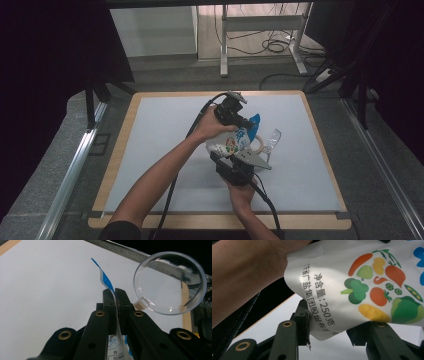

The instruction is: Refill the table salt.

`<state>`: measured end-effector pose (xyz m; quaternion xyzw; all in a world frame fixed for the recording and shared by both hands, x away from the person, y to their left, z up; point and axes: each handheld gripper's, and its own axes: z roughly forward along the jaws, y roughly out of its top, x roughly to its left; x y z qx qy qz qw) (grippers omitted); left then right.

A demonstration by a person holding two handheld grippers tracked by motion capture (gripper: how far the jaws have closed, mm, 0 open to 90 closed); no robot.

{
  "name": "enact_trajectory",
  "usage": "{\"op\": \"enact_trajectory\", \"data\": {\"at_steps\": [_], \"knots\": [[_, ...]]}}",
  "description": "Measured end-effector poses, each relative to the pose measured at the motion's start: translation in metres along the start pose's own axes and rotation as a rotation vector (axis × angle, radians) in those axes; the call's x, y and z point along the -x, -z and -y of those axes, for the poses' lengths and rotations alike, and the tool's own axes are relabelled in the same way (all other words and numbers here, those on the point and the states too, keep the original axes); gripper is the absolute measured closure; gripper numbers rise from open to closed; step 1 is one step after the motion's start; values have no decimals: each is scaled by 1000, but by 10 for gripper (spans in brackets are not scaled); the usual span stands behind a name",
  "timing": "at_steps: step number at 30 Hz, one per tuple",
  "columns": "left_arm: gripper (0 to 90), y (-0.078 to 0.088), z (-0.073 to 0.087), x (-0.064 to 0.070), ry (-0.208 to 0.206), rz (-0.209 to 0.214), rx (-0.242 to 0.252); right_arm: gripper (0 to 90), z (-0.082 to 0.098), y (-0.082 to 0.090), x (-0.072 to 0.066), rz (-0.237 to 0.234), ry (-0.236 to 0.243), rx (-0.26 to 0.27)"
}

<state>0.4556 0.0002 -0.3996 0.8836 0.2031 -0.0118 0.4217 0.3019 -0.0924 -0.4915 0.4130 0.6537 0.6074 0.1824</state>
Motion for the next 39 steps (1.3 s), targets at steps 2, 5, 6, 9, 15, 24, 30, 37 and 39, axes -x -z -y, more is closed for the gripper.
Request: {"op": "enact_trajectory", "data": {"at_steps": [2, 5, 6, 9, 15, 24, 30, 37, 39], "knots": [[889, -1, 0, 0, 2, 1, 0, 595, 0, 0, 1, -1, -5, 1], [889, -2, 0, 0, 0, 0, -3, 595, 0, 0, 1, 0, -10, 0], [889, -2, 0, -1, 1, 0, -3, 595, 0, 0, 1, 0, -14, -1], [889, -2, 0, -1, 1, 1, -4, 596, 0, 0, 1, 0, -16, -1], [889, -2, 0, -1, 0, 0, -3, 596, 0, -1, 1, -2, -11, -2], [889, 0, 0, -1, -1, 2, -8, 597, 0, -1, 0, -4, -9, -1], [889, 0, -1, -1, -2, 1, -11, 597, -1, -1, -2, 3, -4, 3], [889, 0, -1, 0, -3, -3, -16, 597, -2, -2, -3, 6, 0, 5], [889, 0, -2, 0, -7, -3, -16, 597, -2, -1, -3, 6, 1, 6]]}}
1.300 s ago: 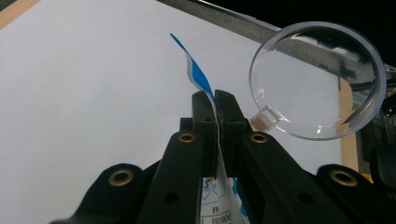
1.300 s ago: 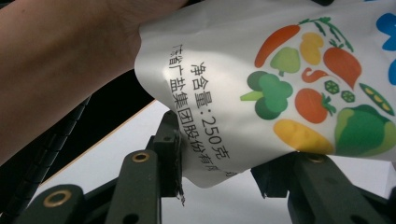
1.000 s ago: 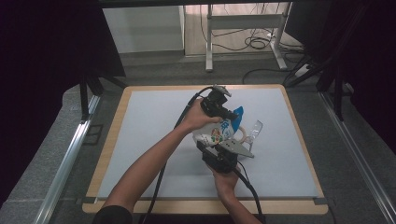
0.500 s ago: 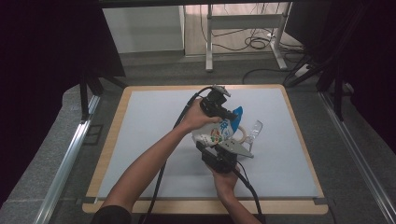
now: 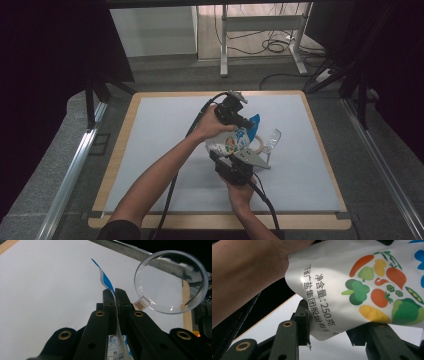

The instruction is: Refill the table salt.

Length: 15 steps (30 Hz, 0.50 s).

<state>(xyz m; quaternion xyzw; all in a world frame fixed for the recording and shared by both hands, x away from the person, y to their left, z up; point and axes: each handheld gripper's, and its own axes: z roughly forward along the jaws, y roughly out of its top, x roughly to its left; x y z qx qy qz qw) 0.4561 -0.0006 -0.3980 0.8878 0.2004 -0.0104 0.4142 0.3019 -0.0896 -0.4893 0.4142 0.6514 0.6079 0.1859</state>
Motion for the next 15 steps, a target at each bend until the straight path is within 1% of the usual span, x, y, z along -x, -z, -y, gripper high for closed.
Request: {"op": "enact_trajectory", "data": {"at_steps": [15], "knots": [[889, 0, -1, 0, 0, -5, -5, 597, -1, 0, 1, -5, -4, 0]]}}
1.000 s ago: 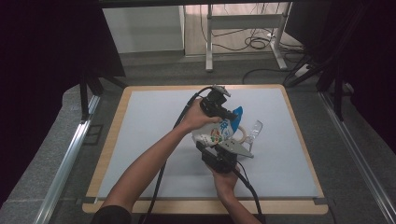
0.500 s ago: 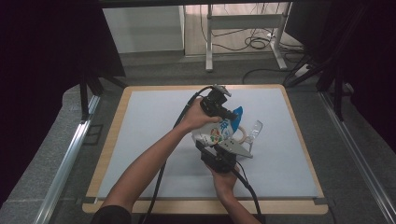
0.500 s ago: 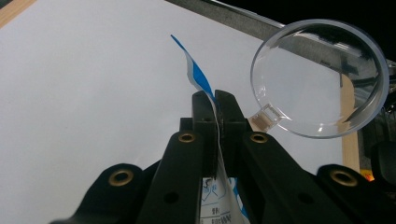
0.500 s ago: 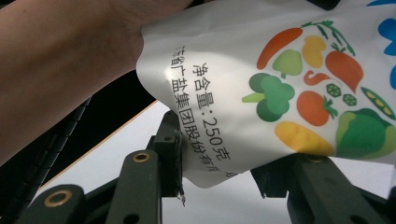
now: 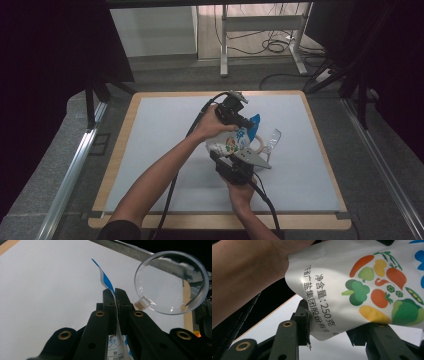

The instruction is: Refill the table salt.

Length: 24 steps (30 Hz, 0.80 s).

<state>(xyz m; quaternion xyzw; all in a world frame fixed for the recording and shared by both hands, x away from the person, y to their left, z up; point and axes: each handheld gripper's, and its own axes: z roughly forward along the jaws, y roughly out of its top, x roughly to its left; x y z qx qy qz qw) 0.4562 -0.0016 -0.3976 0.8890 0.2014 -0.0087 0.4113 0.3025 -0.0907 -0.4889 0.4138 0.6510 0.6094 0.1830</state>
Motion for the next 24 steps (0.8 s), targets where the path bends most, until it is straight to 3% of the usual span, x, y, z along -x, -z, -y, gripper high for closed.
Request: {"op": "enact_trajectory", "data": {"at_steps": [24], "knots": [[889, 1, 0, 1, -1, 1, 3, 598, 0, 1, -1, 1, 1, 4]]}}
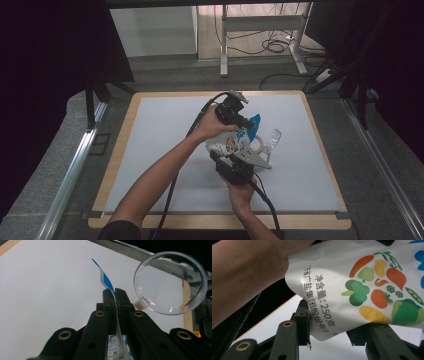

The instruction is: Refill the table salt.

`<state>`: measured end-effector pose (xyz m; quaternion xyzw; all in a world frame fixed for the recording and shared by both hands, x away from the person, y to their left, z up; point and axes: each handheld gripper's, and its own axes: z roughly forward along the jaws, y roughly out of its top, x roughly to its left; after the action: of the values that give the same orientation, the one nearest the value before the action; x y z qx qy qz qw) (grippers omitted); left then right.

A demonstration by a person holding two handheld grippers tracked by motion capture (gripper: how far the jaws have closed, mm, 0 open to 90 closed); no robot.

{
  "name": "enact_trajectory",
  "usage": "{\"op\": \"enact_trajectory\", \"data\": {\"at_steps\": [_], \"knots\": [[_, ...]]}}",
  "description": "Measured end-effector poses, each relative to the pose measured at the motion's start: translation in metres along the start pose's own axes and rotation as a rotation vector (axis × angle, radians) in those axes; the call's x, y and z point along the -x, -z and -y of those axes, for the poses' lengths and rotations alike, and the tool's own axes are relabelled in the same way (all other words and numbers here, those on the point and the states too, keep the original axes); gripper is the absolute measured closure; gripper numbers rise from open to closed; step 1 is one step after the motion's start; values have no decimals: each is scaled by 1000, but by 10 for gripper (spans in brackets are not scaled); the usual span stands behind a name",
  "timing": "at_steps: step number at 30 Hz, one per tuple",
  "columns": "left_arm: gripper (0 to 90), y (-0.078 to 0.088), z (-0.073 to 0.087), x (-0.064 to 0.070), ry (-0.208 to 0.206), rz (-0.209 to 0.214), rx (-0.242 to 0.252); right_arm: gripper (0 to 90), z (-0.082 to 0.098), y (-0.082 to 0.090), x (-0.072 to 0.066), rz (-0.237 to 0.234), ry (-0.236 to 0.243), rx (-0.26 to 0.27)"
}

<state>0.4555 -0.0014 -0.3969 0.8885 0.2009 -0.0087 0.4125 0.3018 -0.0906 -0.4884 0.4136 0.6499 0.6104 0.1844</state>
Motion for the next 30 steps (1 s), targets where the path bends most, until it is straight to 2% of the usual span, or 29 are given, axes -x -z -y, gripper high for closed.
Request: {"op": "enact_trajectory", "data": {"at_steps": [30], "knots": [[889, -1, -3, 1, -4, -3, -12, 603, -2, 1, 0, 3, 2, 11]]}}
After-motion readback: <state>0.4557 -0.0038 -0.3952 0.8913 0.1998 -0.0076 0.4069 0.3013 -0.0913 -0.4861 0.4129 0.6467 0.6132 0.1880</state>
